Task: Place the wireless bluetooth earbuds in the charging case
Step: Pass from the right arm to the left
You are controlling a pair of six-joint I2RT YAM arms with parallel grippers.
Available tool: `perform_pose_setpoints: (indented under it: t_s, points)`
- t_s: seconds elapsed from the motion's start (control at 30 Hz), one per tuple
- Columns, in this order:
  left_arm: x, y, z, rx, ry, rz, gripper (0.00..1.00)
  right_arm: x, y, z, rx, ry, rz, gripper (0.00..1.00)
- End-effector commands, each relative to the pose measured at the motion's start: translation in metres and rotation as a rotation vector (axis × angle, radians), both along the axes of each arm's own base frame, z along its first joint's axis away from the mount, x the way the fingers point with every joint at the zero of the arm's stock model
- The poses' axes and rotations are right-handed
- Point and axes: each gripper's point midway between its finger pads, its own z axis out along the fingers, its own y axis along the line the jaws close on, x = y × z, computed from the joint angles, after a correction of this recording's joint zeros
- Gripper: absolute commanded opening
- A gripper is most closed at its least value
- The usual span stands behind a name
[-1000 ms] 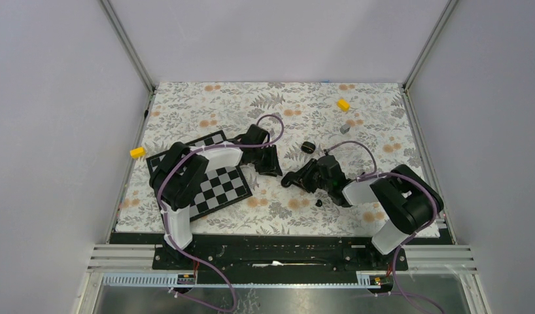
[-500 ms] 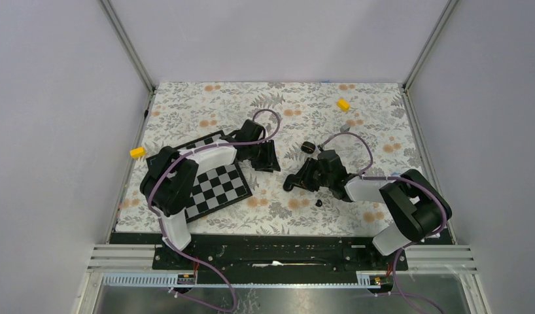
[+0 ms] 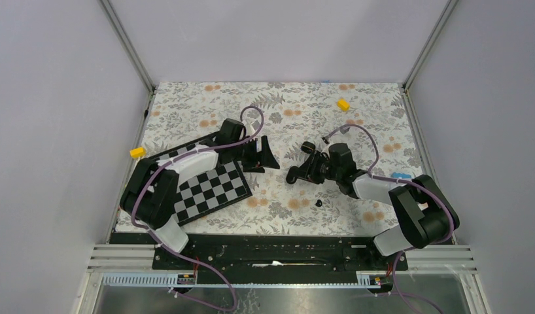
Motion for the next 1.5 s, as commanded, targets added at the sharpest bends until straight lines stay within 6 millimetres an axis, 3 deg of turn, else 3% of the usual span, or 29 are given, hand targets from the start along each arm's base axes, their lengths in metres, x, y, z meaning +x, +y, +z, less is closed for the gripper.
perform_pose_setpoints:
  t_s: [0.0,0.27,0.47,0.7,1.03,1.23,1.47]
  points:
    - [-0.014,-0.017,0.041,-0.186,-0.067,-0.076,0.84,0.017,0.012,0.049,0.124,-0.151,0.074,0.11]
    - [-0.014,-0.019,0.055,-0.344,-0.071,-0.11,0.81,0.021,0.015,0.073,0.257,-0.186,0.098,0.11]
    - [-0.016,-0.025,0.049,-0.391,-0.049,-0.146,0.8,0.016,0.024,0.088,0.362,-0.189,0.156,0.11]
    - [-0.012,-0.032,0.058,-0.46,-0.055,-0.144,0.74,0.014,0.029,0.094,0.418,-0.182,0.176,0.12]
    - [-0.002,-0.039,0.06,-0.535,-0.034,-0.121,0.54,0.011,0.031,0.095,0.44,-0.177,0.196,0.12]
    - [-0.004,-0.041,0.063,-0.573,-0.016,-0.138,0.47,0.011,0.031,0.092,0.445,-0.164,0.194,0.12]
    - [-0.008,-0.041,0.063,-0.602,-0.004,-0.142,0.29,0.013,0.033,0.096,0.507,-0.15,0.181,0.13]
